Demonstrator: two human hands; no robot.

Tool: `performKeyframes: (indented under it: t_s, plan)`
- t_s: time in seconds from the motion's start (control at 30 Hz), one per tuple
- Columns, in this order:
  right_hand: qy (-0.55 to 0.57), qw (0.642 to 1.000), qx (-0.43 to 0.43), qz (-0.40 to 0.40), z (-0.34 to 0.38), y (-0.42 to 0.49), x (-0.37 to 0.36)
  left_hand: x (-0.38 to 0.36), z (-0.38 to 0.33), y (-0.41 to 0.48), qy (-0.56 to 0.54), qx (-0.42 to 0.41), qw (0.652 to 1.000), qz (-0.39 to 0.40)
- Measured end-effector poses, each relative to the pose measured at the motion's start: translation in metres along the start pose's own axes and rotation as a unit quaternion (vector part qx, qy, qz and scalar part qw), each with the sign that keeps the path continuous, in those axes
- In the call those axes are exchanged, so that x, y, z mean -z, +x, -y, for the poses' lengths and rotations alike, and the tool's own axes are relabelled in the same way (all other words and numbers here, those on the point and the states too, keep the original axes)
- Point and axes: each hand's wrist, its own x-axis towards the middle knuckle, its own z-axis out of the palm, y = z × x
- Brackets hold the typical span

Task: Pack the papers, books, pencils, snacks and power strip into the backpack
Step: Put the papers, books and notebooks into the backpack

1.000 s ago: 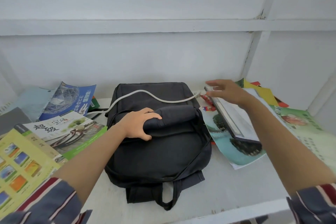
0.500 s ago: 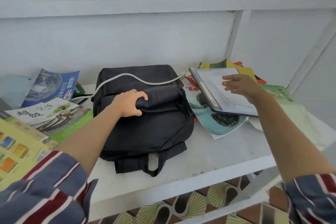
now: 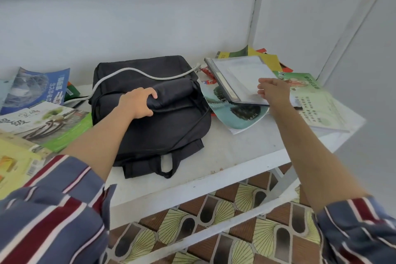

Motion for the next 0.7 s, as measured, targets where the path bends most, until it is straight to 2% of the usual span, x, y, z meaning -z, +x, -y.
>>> performKeyframes:
  t_s: [0.17,0.37,0.7]
  plan:
    - [0.058,0.994,-0.072,-0.064,-0.009,-0.014,0.002,-0.001,-0.002,0.0,0.001,-0.005,1.0,-0.01]
    - [0.152,0.97,-0.174,-0.079,-0.013,-0.034,-0.004,0.0,-0.002,-0.003,-0.007,-0.014,1.0,-0.008]
    - [0.337,0.919,-0.18,-0.102,0.001,-0.057,-0.02,-0.001,-0.001,-0.002,-0.008,-0.026,0.999,-0.017]
